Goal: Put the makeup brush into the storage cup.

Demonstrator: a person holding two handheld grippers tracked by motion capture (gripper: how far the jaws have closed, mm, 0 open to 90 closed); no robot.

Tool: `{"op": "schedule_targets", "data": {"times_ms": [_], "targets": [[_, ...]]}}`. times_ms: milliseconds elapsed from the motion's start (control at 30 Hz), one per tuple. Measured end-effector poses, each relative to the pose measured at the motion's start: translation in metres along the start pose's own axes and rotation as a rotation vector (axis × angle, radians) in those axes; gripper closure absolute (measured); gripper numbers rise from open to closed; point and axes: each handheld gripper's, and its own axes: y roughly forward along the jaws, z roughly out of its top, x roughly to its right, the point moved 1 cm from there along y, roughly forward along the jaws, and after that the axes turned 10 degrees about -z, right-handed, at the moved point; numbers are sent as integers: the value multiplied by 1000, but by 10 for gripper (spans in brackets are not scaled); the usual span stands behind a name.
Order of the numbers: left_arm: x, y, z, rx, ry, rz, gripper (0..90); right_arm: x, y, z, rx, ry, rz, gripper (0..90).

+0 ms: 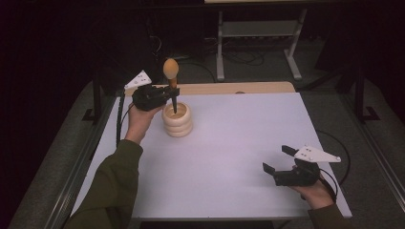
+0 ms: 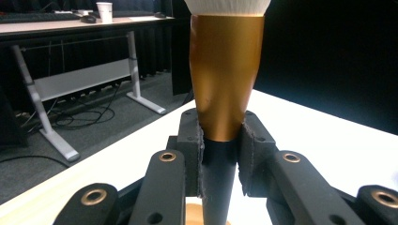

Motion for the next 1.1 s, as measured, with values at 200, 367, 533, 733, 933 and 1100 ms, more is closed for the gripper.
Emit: {"op": "schedule_targets", "data": {"times_ms": [200, 367, 533, 733, 933, 1100], "targets": [[-5, 2, -7, -6, -10, 12, 737, 0, 1, 0, 1, -2, 0, 34], [-6, 4, -14, -16, -12, 20, 736, 0, 1, 0, -1, 2, 1, 34], [-8, 5, -20, -28, -20, 21, 737, 0, 1, 0, -3, 3, 1, 35], [-10, 5, -27, -34, -37, 29, 736, 0, 1, 0, -5, 5, 2, 38], [-12, 7, -36, -52, -45, 28, 737, 0, 1, 0, -10, 4, 2, 40], [-13, 8, -43, -64, -57, 30, 736, 0, 1, 0, -11, 5, 3, 41]]}}
